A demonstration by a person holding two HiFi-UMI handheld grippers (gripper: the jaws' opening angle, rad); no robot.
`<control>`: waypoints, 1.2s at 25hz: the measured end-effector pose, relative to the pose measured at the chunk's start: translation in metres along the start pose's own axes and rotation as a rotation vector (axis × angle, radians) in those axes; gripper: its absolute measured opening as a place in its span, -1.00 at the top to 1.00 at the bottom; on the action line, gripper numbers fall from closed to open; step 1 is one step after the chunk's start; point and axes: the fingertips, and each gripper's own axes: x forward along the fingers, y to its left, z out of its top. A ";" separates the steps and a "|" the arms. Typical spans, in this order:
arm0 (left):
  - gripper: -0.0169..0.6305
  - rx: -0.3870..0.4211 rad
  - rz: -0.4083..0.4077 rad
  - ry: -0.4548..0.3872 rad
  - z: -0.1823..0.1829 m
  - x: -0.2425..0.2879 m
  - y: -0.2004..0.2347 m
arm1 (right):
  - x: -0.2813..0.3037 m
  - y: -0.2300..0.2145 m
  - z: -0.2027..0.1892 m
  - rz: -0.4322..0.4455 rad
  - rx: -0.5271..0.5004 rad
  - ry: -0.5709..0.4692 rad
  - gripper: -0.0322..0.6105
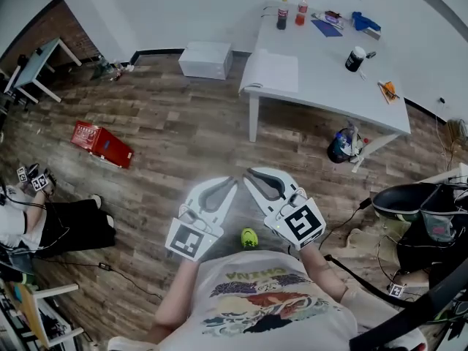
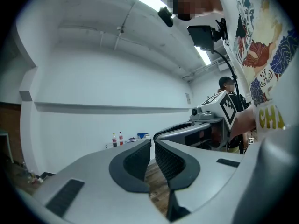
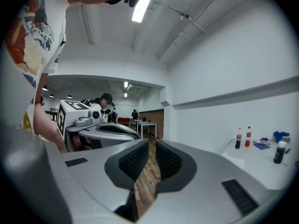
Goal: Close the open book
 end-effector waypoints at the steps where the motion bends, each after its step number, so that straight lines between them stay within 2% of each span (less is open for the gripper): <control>1: 0.91 -0.001 0.003 0.004 -0.002 0.004 0.003 | 0.000 -0.004 -0.002 -0.005 0.027 0.011 0.79; 4: 0.91 0.020 0.009 0.020 -0.007 0.015 0.012 | 0.003 -0.019 -0.007 -0.015 0.064 0.035 0.79; 7: 0.91 0.042 0.001 0.035 -0.015 0.024 0.024 | 0.011 -0.034 -0.007 -0.043 0.041 0.068 0.79; 13: 0.90 0.038 -0.011 0.036 -0.027 0.048 0.061 | 0.043 -0.062 -0.020 -0.035 0.046 0.056 0.79; 21: 0.89 0.024 -0.066 0.071 -0.046 0.100 0.142 | 0.115 -0.128 -0.013 -0.078 0.029 0.076 0.79; 25: 0.67 0.075 -0.126 0.131 -0.065 0.130 0.184 | 0.155 -0.165 -0.018 -0.109 0.046 0.080 0.79; 30: 0.59 0.071 -0.154 0.134 -0.079 0.169 0.245 | 0.203 -0.216 -0.029 -0.161 0.040 0.124 0.78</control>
